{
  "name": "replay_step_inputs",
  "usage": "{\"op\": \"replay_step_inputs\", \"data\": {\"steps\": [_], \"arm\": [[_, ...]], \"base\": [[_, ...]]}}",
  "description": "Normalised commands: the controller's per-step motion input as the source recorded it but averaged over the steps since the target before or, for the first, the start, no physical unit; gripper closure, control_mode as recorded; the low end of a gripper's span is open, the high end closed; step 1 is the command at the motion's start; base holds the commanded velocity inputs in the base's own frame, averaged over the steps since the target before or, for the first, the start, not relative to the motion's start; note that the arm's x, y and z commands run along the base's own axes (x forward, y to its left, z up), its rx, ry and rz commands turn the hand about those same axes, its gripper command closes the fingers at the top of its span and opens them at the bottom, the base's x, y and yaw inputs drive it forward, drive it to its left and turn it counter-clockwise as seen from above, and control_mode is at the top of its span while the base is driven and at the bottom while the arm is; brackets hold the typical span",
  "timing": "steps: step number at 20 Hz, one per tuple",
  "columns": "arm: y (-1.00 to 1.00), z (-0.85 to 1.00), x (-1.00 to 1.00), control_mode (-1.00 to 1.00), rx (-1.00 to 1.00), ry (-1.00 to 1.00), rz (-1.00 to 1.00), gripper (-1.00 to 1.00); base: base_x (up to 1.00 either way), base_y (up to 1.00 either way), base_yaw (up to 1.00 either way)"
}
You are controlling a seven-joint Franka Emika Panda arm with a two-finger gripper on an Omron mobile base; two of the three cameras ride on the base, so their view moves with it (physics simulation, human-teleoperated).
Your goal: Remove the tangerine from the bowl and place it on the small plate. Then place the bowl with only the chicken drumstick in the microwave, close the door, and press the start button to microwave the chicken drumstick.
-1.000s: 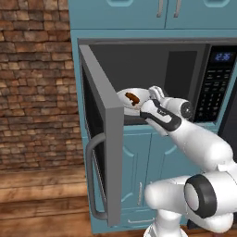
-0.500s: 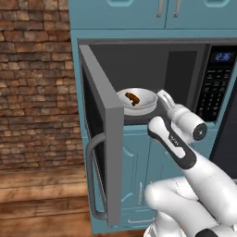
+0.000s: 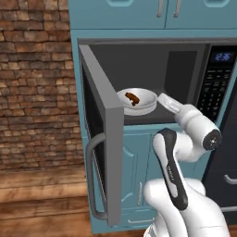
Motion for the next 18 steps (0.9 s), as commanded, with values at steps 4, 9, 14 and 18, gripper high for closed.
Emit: {"op": "replay_step_inputs", "data": {"steps": [4, 9, 14, 18], "arm": [[0.37, 0.47, -1.00, -1.00, -0.43, 0.27, 0.00, -1.00], [0.53, -0.17, -1.00, -1.00, -0.37, 0.09, 0.06, -1.00], [0.12, -0.07, -1.00, -1.00, -0.23, -0.15, 0.20, -1.00], [0.25, 0.01, -1.00, -1.00, -0.30, -0.01, 0.27, -1.00]], "base": [[0.00, 0.00, 0.00], [0.00, 0.00, 0.00], [0.00, 0.00, 0.00], [0.00, 0.00, 0.00]]}}
